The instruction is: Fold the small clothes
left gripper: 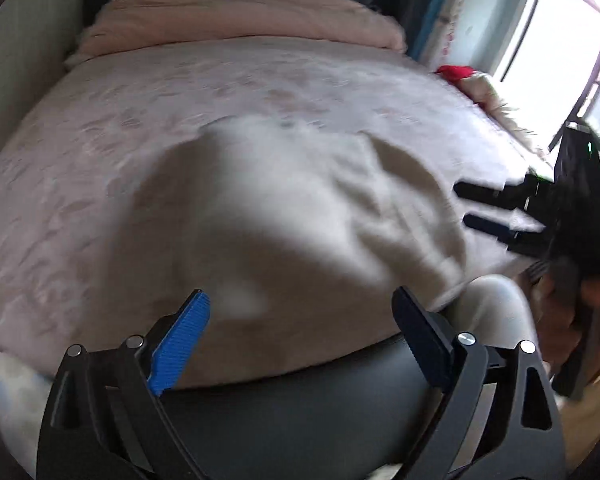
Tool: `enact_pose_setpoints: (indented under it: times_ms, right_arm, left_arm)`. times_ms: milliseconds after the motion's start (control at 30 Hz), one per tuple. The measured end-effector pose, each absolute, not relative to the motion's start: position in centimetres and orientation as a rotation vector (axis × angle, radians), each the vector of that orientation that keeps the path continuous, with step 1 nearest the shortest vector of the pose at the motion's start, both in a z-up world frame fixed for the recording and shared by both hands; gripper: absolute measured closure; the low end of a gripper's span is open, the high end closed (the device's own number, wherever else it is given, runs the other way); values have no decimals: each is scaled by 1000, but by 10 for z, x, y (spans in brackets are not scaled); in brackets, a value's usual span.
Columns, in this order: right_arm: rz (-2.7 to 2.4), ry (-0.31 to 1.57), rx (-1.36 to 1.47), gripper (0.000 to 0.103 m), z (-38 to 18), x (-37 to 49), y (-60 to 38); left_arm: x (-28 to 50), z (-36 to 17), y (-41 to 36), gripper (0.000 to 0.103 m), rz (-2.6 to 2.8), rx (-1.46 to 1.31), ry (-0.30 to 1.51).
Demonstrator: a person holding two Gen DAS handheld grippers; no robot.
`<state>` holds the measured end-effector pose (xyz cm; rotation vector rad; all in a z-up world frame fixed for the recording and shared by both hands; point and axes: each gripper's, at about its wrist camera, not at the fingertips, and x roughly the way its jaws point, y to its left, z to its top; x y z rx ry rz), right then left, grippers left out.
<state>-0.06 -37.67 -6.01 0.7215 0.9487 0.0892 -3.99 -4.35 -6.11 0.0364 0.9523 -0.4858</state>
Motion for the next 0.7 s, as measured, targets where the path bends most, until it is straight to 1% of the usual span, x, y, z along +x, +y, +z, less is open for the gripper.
enact_pose_setpoints:
  times_ms: [67,167,267,300,333,367,400,433,500,600,633,667,700]
  right_arm:
    - [123,996,726,30,-65,7,-359]
    - [155,1095,719,30,-81,22,-332]
    - [165,1154,749,29,-92,29,-312]
    - [166,1161,739,33,-91,32,-303]
    - [165,1157,719,59,-89,33,-297]
    - [163,1149,683,76,-83,34,-291]
    - [163,1130,622,80,-70,38,-284]
    - [177,1091,601,81,-56,38,-282]
    - [240,946,594,84,-10,35,-286]
    - [273,797,549,84,47,20,-300]
    - [259,778,523,84,54,14,-308]
    - [228,772,497,84,55,9,-317]
    - [162,799,464,84,42,5,-333]
  left_arm:
    - [-38,-69,-27,13,-438,30,988]
    - [-34,-79,-19,13,-409,2,1030]
    - [-32,-88,-26,13,-389,64,1017]
    - [-31,-91,-29,13,-381,97,1004]
    - [-30,-94,-31,13,-378,118,989]
    - [-24,-94,-33,13,-381,127,977]
    - [-23,-93,-37,15,-376,143,962]
    - [-22,-92,-38,18,-379,151,955]
    - [-16,-92,-42,31,-389,157,961]
    - [-13,-90,-47,38,-400,144,982]
    - [-12,-91,-48,41,-405,139,987]
    - [-10,-92,-51,41,-405,134,994]
    - [-7,-95,-52,41,-405,126,1002]
